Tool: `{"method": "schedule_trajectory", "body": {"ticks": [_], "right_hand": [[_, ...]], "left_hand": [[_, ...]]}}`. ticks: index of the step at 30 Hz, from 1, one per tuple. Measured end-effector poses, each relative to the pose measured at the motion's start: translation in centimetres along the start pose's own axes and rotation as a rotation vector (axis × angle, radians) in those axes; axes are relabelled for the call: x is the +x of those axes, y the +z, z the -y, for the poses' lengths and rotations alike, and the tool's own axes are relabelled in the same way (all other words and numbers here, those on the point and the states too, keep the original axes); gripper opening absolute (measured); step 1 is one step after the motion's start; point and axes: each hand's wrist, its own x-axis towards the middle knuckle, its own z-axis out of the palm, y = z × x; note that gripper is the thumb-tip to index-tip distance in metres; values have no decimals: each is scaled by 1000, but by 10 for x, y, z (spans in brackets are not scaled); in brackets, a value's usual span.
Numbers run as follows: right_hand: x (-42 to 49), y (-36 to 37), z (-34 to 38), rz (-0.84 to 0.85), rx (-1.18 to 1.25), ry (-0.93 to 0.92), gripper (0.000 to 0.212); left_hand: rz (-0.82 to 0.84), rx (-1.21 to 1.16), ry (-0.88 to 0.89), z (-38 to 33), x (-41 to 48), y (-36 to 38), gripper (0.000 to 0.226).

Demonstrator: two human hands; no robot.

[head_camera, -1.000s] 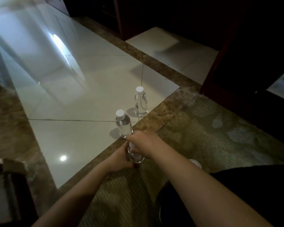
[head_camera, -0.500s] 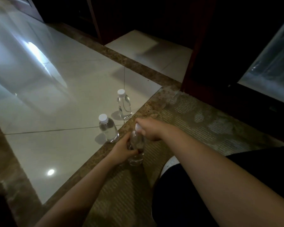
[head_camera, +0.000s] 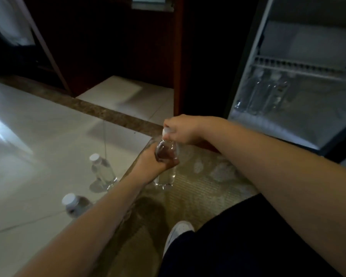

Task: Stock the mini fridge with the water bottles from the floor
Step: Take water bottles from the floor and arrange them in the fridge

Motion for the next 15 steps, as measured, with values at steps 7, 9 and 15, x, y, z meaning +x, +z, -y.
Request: {"method": "schedule_trajectory", "body": {"ticks": [7, 9, 15], "right_hand": [[-31, -53, -71, -279, 6, 27, 24], [-41, -67, -93, -322, 8, 44, 24], [-69, -103, -157, -476, 60, 74, 34]], "left_hand": [[107, 84, 208, -80, 60, 16, 40], [144, 115, 260, -103, 76, 24, 43], [244, 107, 361, -171, 121, 59, 31]]}}
